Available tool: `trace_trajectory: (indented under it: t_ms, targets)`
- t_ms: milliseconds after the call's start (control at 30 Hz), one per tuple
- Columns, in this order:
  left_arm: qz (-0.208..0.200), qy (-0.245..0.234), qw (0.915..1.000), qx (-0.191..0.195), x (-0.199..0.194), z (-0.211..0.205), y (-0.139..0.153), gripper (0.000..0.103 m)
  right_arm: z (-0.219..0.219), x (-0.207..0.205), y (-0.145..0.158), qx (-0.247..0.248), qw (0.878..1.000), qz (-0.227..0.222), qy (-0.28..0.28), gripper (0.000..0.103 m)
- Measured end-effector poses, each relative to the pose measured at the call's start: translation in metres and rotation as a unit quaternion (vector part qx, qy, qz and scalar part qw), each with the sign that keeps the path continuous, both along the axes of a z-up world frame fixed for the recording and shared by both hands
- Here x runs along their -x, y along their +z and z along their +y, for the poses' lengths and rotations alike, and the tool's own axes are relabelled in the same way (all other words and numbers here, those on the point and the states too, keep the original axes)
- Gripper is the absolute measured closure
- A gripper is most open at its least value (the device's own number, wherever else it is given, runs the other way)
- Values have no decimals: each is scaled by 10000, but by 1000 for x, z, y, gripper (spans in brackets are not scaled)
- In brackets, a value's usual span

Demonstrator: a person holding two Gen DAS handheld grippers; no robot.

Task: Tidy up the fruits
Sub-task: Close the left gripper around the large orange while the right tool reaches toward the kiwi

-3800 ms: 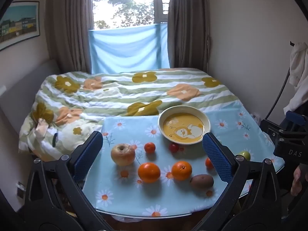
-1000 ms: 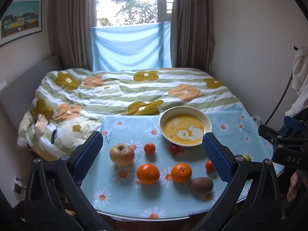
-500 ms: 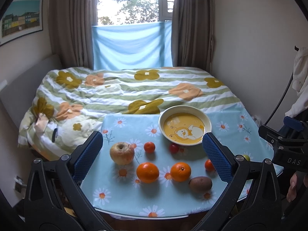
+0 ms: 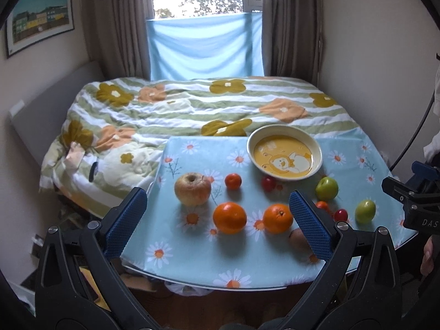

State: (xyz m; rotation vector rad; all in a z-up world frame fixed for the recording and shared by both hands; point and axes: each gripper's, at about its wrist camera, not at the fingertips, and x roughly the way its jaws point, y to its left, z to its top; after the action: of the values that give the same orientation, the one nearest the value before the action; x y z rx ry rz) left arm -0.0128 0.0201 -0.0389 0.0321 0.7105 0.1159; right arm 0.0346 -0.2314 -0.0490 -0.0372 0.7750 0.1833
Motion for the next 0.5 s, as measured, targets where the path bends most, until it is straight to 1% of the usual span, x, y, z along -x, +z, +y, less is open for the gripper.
trace_trajectory:
  t_ms: [100, 233, 367, 500]
  targets:
    - [242, -114, 9995, -162, -5, 2, -19, 0, 5, -2, -15, 17, 9999, 134, 51, 0]
    - [475, -586, 9970, -142, -19, 6, -41, 0, 10, -2, -33, -112, 9996, 248, -98, 0]
    - [739, -1080, 9909, -306, -36, 6, -66, 0, 19, -3, -51, -250, 9980, 511, -281, 0]
    - [981, -1450, 9842, -261, -52, 9, -89, 0, 33, -6, -72, -257, 9956, 787, -446, 0]
